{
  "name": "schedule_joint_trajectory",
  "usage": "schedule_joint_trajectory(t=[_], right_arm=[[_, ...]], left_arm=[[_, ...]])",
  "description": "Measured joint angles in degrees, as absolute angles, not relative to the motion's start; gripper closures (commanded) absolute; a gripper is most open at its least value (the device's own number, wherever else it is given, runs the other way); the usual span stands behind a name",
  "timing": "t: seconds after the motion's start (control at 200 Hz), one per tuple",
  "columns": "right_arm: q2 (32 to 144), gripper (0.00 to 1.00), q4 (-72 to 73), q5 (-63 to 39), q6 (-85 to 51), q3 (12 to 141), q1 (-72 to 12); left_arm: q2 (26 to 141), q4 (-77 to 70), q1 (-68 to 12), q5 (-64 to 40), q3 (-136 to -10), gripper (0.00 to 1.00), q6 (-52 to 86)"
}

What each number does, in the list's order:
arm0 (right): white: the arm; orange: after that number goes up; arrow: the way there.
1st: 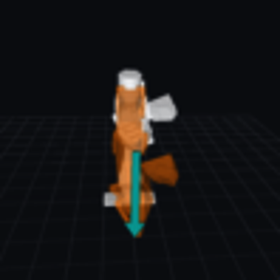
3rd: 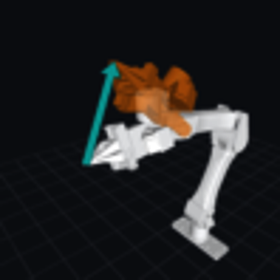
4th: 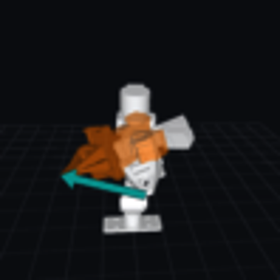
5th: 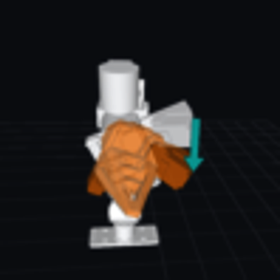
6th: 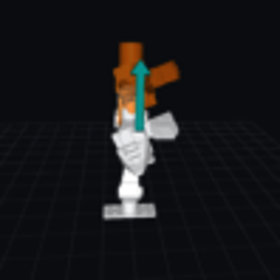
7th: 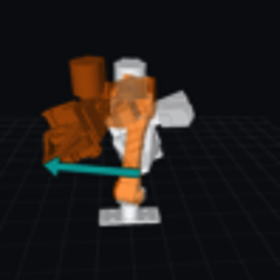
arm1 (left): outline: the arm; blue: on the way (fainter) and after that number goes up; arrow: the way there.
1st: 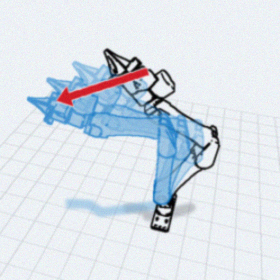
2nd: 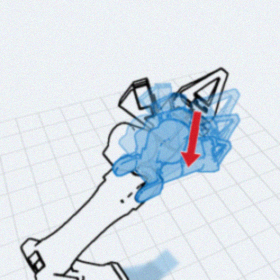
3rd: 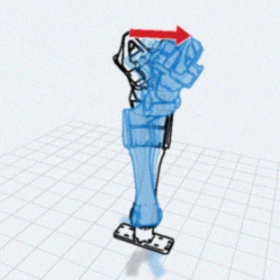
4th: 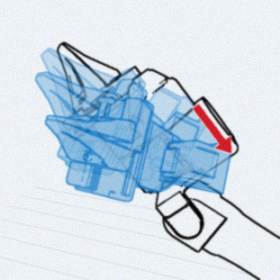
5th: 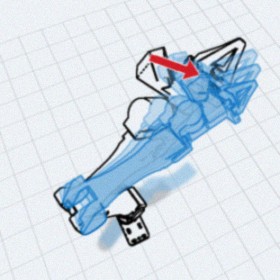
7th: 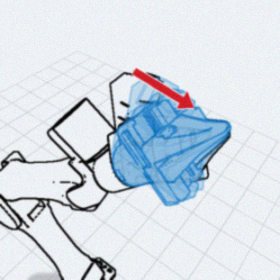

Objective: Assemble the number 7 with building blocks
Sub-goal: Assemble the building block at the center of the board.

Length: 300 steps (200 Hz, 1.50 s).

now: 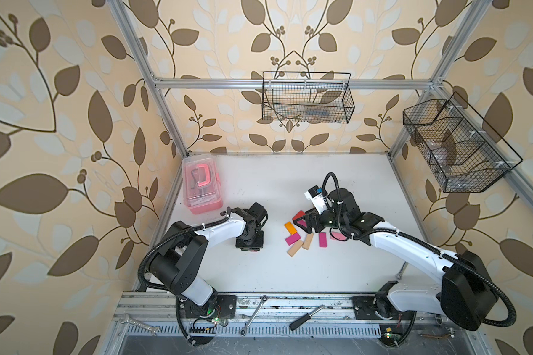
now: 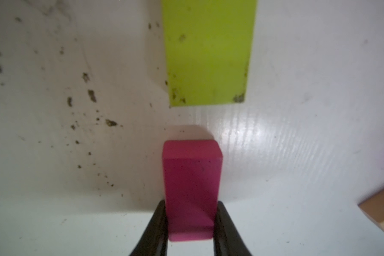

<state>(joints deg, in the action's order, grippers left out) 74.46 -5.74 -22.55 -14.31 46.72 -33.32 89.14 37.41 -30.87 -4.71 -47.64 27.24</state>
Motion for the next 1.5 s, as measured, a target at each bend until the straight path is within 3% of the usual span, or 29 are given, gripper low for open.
schedule_joint_trajectory(t=[1.075,1.28,1.5], right_arm=[[76.2,0.16,-5.3,-22.5,-14.3,46.7,-34.1],[78.1,0.17,-5.8,-21.2,-14.3,46.7,-34.1],[78.8,0.17,-7.6,-19.4,-14.3,46.7,-34.3]], left_arm=[[92.7,37.7,-28.8,-6.8,-51.2,0.73,22.5],[92.7,37.7,-28.4,-7.0,-51.2,0.66,22.5],[92.6,36.5,-28.4,-7.6,-51.3,0.46,22.4]])
